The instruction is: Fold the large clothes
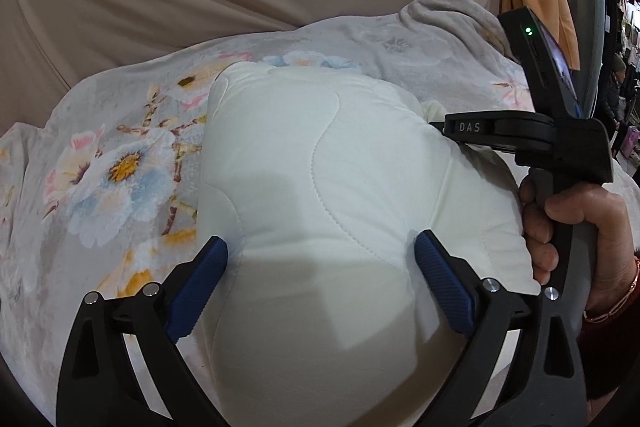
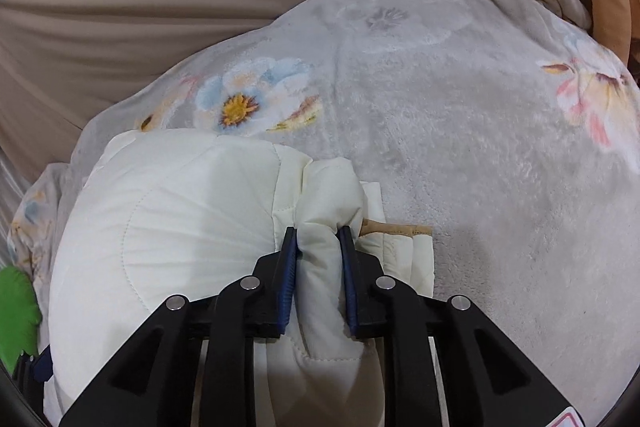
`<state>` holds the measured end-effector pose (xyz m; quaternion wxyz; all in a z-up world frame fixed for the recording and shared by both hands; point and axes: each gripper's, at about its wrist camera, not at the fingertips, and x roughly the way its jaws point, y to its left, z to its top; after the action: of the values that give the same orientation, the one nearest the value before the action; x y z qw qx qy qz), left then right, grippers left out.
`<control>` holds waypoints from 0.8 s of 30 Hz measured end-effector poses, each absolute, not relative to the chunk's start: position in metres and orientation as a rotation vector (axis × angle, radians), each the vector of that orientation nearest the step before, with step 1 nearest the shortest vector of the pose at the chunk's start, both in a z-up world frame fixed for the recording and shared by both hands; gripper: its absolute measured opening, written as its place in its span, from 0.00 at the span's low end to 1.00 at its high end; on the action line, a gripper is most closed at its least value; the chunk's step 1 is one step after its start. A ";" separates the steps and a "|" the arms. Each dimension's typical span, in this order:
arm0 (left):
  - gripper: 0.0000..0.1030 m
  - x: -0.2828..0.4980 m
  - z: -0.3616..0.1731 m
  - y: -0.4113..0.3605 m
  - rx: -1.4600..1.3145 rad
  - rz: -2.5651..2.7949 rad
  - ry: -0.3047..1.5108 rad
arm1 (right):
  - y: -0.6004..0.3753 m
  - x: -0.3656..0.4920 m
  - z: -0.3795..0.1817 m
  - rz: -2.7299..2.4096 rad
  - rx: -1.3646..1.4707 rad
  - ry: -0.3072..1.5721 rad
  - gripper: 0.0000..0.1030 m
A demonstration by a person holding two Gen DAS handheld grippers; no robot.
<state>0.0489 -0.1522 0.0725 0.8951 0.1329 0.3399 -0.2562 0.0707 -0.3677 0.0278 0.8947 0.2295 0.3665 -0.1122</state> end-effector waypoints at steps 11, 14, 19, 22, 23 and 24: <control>0.92 0.057 0.071 -0.147 0.233 -0.513 0.754 | -0.316 -0.032 0.111 -0.228 0.310 0.541 0.24; 0.92 0.057 0.072 -0.146 0.228 -0.513 0.757 | -0.301 -0.057 0.102 -0.182 0.295 0.581 0.24; 0.92 0.057 0.072 -0.146 0.224 -0.513 0.760 | -0.293 -0.079 0.066 -0.206 0.276 0.685 0.23; 0.93 0.056 0.072 -0.146 0.228 -0.515 0.757 | -0.299 -0.079 0.038 -0.226 0.293 0.728 0.23; 0.93 0.055 0.072 -0.147 0.234 -0.510 0.752 | -0.303 -0.078 0.030 -0.223 0.310 0.728 0.25; 0.93 0.054 0.071 -0.148 0.238 -0.503 0.747 | -0.304 -0.078 0.025 -0.225 0.321 0.727 0.29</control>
<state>0.0535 -0.1480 0.0714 0.8933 0.1150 0.3603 -0.2427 -0.0776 -0.3040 0.0250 0.9160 0.1559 0.3531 -0.1095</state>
